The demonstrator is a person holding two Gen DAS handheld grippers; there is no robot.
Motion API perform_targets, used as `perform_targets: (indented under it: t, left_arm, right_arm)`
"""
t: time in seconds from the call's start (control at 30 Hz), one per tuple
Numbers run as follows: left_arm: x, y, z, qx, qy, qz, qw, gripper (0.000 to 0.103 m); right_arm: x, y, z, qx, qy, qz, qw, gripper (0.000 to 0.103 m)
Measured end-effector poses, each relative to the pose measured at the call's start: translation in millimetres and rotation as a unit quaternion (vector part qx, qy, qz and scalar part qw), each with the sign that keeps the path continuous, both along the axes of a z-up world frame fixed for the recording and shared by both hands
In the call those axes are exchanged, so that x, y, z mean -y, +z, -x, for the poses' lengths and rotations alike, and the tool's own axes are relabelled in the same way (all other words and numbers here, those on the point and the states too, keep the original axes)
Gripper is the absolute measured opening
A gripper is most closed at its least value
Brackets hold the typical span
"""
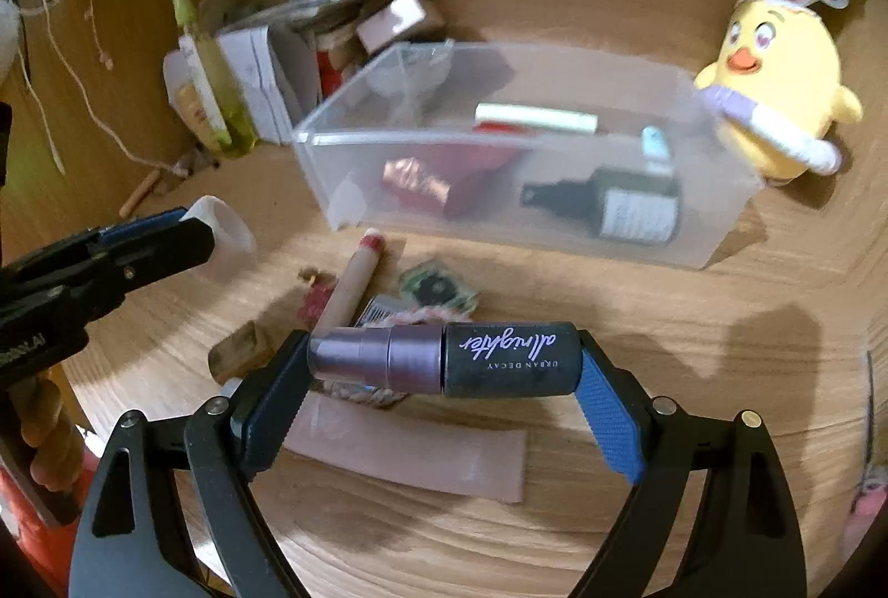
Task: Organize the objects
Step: 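Grasp the purple-black cosmetic tube with the right tool while the left tool grasps the white tape roll, then carry the cosmetic tube and tape roll into the clear bin and open both tools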
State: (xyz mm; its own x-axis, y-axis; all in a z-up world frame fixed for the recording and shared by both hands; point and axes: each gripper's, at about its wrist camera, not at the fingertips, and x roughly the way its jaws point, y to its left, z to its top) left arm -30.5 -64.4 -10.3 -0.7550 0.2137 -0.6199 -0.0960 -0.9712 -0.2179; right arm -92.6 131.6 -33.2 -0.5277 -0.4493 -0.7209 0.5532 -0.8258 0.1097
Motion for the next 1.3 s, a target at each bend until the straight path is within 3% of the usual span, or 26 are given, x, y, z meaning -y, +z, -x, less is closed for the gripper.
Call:
perform_targets:
  t: [0.7,1.03,1.3]
  left_arm:
    - [-25.7,46.8,49.1,-0.045,0.029,0.014,0.9985,0.036]
    - [-25.7,52.1,80.6,-0.04,0.039,0.017,0.9983,0.036]
    - [-31.6,38.9,110.9,-0.015,0.033,0.029,0.9989,0.036]
  right_arm:
    - [-37.8,63.6,48.0,-0.094,-0.019,0.022,0.995,0.088]
    - [-34.1,72.6,77.3,-0.105,-0.019,0.022,0.994,0.088]
    - [-25.3,71.7,106.0,-0.106,-0.017,0.007,0.994,0.088]
